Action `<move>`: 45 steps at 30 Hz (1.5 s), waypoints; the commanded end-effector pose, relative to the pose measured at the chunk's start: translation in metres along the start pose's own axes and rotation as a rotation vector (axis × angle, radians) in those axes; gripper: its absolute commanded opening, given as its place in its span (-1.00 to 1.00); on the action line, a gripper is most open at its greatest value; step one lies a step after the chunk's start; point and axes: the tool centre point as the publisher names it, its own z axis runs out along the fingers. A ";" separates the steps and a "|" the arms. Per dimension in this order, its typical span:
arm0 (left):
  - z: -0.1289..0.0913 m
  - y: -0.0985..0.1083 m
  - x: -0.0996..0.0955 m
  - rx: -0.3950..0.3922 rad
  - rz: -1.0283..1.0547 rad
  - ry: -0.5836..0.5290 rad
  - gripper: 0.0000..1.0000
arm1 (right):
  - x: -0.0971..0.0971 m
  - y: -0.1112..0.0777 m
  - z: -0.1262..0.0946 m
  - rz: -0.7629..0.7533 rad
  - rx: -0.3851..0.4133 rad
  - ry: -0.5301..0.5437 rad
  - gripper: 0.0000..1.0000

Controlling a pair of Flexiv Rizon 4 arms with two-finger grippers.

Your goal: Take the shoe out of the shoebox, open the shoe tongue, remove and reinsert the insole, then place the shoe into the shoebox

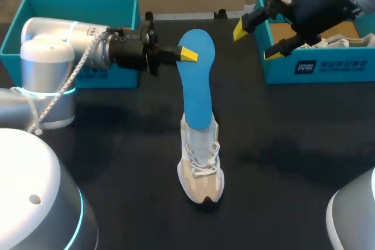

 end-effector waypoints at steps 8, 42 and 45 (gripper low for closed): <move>0.001 0.001 0.000 0.002 0.000 -0.002 -1.00 | -0.018 -0.004 0.014 0.019 -0.009 0.281 1.00; 0.001 0.001 0.000 0.002 0.000 -0.002 -1.00 | -0.056 -0.008 0.052 0.073 -0.023 0.504 1.00; 0.001 0.001 0.000 0.002 0.000 -0.002 -1.00 | -0.059 -0.007 0.055 0.083 -0.028 0.520 1.00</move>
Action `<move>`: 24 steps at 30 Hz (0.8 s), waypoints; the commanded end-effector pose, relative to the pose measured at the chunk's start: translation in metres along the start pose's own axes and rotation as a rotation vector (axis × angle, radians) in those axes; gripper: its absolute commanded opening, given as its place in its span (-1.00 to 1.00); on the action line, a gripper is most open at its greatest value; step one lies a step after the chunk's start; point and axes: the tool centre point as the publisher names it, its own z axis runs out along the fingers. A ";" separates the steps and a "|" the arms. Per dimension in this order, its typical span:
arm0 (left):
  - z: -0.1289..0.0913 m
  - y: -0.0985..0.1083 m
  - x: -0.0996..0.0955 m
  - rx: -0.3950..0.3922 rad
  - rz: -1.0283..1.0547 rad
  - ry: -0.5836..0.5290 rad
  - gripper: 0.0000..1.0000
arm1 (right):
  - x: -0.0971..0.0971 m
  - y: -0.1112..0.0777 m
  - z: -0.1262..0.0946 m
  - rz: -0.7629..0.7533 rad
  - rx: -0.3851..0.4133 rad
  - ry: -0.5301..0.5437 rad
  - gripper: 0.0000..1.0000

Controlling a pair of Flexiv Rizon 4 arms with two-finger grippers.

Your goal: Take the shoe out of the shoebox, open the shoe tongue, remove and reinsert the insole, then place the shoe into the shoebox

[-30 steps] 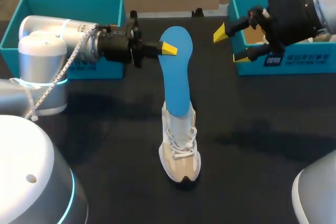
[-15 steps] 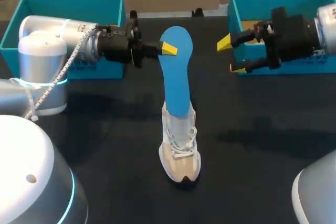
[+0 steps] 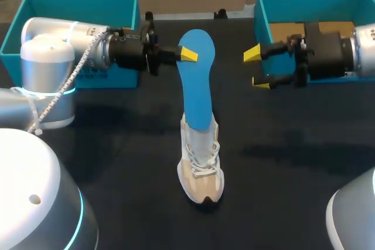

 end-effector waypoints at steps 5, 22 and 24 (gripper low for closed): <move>0.001 0.001 0.000 0.002 0.000 -0.002 -1.00 | -0.012 0.001 0.007 0.024 0.006 0.031 1.00; -0.008 -0.002 0.009 0.011 0.318 -0.014 -1.00 | -0.012 0.001 0.007 0.024 0.006 0.031 1.00; -0.009 -0.001 0.010 0.018 0.394 -0.006 -1.00 | -0.012 0.001 0.007 0.024 0.006 0.031 1.00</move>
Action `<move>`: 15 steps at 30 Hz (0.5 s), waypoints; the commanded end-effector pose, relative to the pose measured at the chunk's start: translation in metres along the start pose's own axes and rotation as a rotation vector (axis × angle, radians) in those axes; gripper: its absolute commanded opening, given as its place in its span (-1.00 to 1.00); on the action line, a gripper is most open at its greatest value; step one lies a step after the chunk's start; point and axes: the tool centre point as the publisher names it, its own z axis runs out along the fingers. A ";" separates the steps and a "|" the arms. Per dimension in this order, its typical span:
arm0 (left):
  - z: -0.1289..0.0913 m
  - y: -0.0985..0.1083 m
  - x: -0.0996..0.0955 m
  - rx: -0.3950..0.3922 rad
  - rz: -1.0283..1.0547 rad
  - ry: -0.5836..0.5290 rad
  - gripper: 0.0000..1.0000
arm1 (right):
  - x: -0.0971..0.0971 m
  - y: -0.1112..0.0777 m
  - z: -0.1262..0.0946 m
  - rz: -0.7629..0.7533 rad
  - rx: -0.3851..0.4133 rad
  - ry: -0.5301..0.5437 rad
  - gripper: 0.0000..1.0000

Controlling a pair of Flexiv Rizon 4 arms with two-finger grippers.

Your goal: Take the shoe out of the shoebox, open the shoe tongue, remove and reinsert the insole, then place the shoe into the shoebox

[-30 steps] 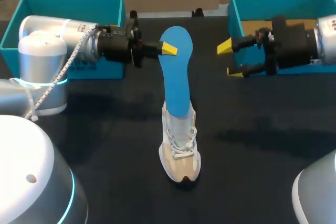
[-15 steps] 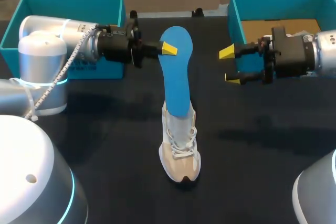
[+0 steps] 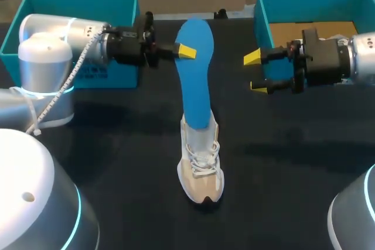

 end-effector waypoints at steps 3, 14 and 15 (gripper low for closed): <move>-0.005 0.003 0.007 0.036 0.209 0.000 -1.00 | 0.000 0.001 0.002 0.000 0.000 -0.001 1.00; -0.015 0.000 0.024 0.047 0.579 0.031 -1.00 | 0.000 0.001 0.002 0.000 0.000 -0.001 1.00; -0.015 0.000 0.026 0.035 0.609 0.023 -1.00 | 0.000 0.001 0.002 0.000 0.000 -0.001 1.00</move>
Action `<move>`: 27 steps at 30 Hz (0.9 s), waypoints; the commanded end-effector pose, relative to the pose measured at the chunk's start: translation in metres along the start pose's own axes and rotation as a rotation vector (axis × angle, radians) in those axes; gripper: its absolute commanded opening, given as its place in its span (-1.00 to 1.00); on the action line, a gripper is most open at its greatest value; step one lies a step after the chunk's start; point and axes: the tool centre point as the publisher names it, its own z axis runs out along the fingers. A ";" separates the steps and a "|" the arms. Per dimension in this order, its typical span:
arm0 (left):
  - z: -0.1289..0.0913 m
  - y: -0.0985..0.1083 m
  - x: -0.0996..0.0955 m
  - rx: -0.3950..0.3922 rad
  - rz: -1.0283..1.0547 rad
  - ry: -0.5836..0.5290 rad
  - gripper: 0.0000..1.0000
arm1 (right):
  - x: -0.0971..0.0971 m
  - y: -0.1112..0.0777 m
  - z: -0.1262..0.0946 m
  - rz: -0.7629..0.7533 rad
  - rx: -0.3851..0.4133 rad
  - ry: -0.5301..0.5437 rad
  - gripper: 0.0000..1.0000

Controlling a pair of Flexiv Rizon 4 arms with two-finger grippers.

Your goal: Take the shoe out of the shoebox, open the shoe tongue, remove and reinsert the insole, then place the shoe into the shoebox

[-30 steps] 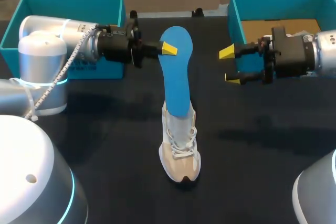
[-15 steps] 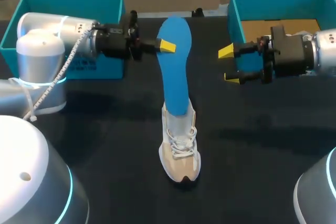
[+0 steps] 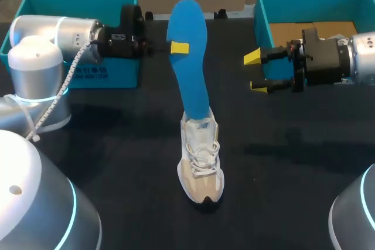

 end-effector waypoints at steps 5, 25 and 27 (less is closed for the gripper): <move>-0.002 0.001 0.007 -0.041 0.285 -0.053 -1.00 | 0.000 0.001 0.002 0.000 -0.001 -0.001 1.00; -0.003 0.004 0.004 -0.020 0.522 -0.150 -1.00 | 0.000 0.001 0.002 0.000 -0.001 -0.001 1.00; -0.003 0.004 0.004 -0.020 0.522 -0.150 -1.00 | 0.000 0.001 0.002 0.000 -0.001 -0.001 1.00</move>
